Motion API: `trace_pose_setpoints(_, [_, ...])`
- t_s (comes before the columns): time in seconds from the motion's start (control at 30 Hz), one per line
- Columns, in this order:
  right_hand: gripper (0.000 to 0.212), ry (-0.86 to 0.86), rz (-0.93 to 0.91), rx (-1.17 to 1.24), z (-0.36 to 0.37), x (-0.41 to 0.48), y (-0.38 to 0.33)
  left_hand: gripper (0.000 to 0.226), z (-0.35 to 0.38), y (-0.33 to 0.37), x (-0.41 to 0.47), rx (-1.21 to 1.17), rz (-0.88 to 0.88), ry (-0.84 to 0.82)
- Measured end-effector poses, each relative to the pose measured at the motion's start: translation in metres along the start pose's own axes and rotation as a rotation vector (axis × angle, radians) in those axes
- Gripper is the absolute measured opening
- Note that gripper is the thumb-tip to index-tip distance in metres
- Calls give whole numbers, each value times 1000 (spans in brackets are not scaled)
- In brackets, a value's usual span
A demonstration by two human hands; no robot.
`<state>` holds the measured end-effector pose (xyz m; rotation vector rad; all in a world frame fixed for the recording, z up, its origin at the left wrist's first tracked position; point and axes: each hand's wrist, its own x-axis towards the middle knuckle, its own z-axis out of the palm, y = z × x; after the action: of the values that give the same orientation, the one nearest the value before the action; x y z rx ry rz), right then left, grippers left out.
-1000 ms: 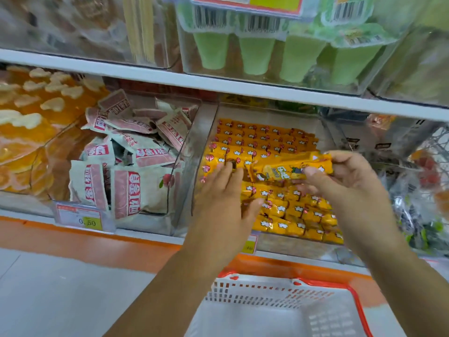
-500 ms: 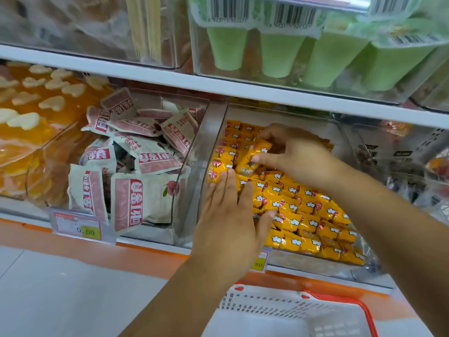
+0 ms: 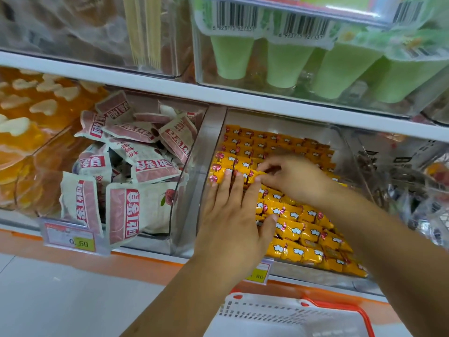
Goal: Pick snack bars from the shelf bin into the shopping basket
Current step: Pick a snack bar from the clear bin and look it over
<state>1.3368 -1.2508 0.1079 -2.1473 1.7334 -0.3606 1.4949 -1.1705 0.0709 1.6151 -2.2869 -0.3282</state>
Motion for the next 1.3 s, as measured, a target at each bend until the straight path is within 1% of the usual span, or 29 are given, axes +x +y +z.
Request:
trace_pose_setpoints(0.1, [15,150,-18,-46,4,-4,-1,83,0,0,1,19,-2,-27])
trace_pose_setpoints(0.23, [12,348,-61,108,7,-21,-4,83,-1,1,1,45,-13,-44])
trace_pose_setpoints(0.3, [12,457,-87,175,8,-35,-7,84,-1,1,1,30,-10,-26])
trace_pose_setpoints(0.37, [11,566,-119,232,7,-53,-12,77,-4,2,-1,-85,-17,45])
trace_pose_setpoints(0.43, [10,617,-125,367,2,-73,-14,71,-13,7,-5,-336,-74,150])
trace_pose_setpoints(0.5, [15,615,-112,589,-5,-95,-18,71,-22,11,-11,-524,-103,219])
trace_pose_setpoints(0.53, [18,615,-106,699,-9,-105,-21,66,-26,13,-15,-538,-76,222])
trace_pose_setpoints(0.63, [17,589,-36,956,-14,-136,-27,50,-30,17,-29,-450,60,179])
trace_pose_setpoints(0.7, [9,566,35,1053,-13,-155,-28,46,-34,21,-40,-441,93,114])
trace_pose_setpoints(0.73, [10,565,69,1091,-13,-164,-29,46,-37,24,-45,-456,109,86])
trace_pose_setpoints(0.83, [18,582,133,1132,-11,-193,-33,46,-42,33,-65,-533,128,-6])
trace_pose_setpoints(0.9, [13,594,154,1093,-10,-214,-37,46,-43,40,-81,-523,145,-47])
trace_pose_setpoints(0.97, [7,596,154,1005,-7,-233,-43,44,-42,47,-95,-531,161,-67])
trace_pose_setpoints(1.03, [4,581,138,921,-2,-250,-49,39,-39,54,-107,-578,179,-90])
trace_pose_setpoints(1.07, [7,582,143,908,0,-256,-52,36,-39,56,-111,-599,186,-102])
trace_pose_setpoints(1.1, [12,589,160,918,3,-260,-54,34,-38,57,-114,-632,185,-117])
trace_pose_setpoints(1.2, [6,577,218,1096,7,-268,-56,36,-40,58,-121,-764,122,-190])
trace_pose_setpoints(1.3, [18,517,244,1205,12,-272,-55,35,-39,52,-123,-864,53,-256])
